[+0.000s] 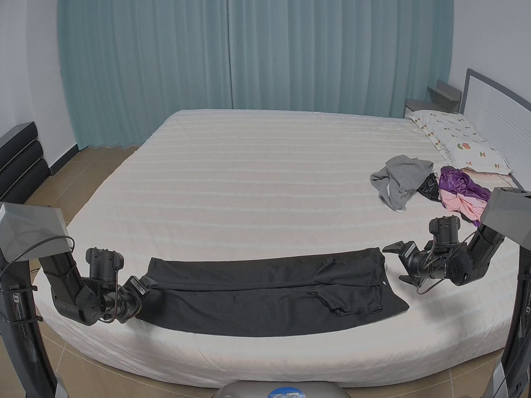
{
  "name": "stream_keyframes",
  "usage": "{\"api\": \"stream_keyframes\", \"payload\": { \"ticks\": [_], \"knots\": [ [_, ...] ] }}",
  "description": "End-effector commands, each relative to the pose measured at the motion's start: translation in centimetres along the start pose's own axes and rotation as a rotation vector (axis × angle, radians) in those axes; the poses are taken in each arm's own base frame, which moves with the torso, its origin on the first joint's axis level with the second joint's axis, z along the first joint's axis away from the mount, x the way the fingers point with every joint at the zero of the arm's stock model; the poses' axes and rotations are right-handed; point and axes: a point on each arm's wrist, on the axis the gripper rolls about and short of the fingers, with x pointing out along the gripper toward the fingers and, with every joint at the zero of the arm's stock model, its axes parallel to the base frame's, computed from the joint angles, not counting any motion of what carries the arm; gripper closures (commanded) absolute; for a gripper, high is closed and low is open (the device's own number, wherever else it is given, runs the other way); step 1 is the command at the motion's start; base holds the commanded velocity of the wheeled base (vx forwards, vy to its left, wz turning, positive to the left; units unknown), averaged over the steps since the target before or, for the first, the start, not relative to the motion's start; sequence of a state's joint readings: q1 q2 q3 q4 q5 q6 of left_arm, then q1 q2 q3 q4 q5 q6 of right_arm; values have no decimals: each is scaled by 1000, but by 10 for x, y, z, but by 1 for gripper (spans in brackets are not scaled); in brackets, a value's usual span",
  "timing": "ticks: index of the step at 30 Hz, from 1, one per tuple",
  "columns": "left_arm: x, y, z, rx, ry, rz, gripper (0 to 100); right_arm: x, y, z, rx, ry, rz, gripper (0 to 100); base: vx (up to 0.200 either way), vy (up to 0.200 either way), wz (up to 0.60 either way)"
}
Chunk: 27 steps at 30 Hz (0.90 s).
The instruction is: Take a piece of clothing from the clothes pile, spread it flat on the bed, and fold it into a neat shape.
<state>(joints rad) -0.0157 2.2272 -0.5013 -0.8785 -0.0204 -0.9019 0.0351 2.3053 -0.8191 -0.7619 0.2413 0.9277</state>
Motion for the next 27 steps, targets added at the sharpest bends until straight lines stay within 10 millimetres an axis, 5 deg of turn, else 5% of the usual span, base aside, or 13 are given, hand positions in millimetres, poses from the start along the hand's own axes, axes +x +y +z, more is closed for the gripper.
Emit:
{"api": "stream_keyframes", "payload": {
  "ticks": [1,20,21,27],
  "knots": [
    [-3,0,-8,20,4,-9,0,0,0,-1,-4,2,1,0,0,0,0],
    [6,13,-8,55,-63,26,0,0,0,-1,-8,3,0,0,0,0,0],
    [7,13,-9,62,-63,28,100,0,0,-1,-8,4,-1,0,0,0,0],
    [5,15,-10,74,-56,35,100,0,0,-2,-10,4,-3,0,0,0,0]
  ]
}}
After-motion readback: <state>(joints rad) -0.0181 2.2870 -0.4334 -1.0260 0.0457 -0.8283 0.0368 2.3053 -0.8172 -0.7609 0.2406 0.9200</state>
